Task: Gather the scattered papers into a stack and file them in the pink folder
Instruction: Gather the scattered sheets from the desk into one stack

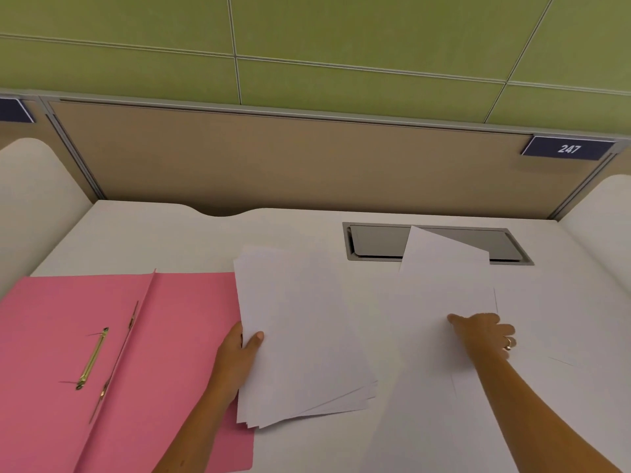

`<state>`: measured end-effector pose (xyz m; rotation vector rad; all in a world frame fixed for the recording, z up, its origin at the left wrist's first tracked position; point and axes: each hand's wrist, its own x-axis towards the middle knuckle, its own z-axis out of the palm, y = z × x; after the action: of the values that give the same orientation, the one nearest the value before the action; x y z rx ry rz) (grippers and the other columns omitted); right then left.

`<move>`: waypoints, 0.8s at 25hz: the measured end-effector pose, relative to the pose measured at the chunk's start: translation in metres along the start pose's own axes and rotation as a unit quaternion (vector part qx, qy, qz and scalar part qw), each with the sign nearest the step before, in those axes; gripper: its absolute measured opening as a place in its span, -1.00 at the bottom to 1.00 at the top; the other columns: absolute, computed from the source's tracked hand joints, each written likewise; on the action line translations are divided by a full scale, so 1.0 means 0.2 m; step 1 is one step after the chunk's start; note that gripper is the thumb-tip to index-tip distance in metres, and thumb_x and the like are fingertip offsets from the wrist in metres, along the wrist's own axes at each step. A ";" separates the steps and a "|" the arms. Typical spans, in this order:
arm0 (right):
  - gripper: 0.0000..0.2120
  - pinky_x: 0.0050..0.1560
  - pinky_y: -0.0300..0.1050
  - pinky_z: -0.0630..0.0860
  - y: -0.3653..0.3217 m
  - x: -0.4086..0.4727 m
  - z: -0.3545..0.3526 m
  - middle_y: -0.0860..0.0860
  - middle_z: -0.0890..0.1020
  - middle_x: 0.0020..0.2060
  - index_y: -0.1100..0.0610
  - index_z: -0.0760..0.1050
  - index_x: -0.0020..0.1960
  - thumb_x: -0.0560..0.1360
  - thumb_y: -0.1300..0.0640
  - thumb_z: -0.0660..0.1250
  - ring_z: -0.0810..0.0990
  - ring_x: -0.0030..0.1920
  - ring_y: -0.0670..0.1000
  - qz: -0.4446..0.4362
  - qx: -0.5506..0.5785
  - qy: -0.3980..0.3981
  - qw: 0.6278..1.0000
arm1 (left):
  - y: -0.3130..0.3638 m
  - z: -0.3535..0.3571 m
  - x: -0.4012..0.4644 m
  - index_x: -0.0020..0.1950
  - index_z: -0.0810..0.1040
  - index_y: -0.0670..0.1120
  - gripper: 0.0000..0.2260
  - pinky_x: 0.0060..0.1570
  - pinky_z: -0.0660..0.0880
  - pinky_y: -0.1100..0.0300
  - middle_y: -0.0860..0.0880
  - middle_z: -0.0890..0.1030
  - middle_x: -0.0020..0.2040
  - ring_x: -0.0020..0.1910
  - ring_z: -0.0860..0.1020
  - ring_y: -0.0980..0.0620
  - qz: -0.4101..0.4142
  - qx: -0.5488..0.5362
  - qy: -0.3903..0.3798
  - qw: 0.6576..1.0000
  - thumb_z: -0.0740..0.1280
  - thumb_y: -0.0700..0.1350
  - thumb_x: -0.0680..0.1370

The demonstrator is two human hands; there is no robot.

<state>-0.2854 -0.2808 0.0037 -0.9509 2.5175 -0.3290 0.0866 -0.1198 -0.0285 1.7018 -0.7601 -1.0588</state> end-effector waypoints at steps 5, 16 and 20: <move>-0.10 0.34 0.21 0.26 0.03 0.10 -0.04 0.33 0.21 0.37 0.36 0.20 0.36 0.31 -0.17 0.49 0.18 0.41 0.32 0.005 -0.030 -0.024 0.999 | -0.01 0.00 0.01 0.14 0.51 0.03 -0.84 -0.08 0.52 0.15 0.06 0.63 0.03 0.01 0.61 0.02 -0.004 -0.015 -0.010 1.000 0.30 -0.15 0.58; -0.39 0.23 0.18 0.40 0.01 0.16 -0.04 0.29 0.53 0.16 0.33 0.38 0.22 0.32 0.07 0.53 0.47 0.21 0.34 -0.027 0.079 -0.034 0.996 | 0.00 0.00 0.01 0.06 0.51 0.09 -0.85 -0.06 0.55 0.11 0.09 0.63 0.01 -0.02 0.62 0.06 -0.012 -0.025 -0.011 1.000 0.31 -0.14 0.57; -0.70 -0.04 0.02 0.54 0.00 0.12 -0.08 0.31 0.59 0.08 0.39 0.46 0.13 0.43 0.31 0.35 0.56 -0.03 0.26 -0.105 0.208 0.003 0.972 | 0.00 -0.01 0.02 0.11 0.53 0.01 -0.86 0.04 0.56 -0.01 -0.02 0.65 0.05 0.01 0.63 -0.05 -0.028 -0.037 -0.016 0.999 0.33 -0.13 0.56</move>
<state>-0.3094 -0.2955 0.0106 -1.0371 2.2228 -0.8862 0.0904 -0.1224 -0.0303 1.6555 -0.6888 -1.1428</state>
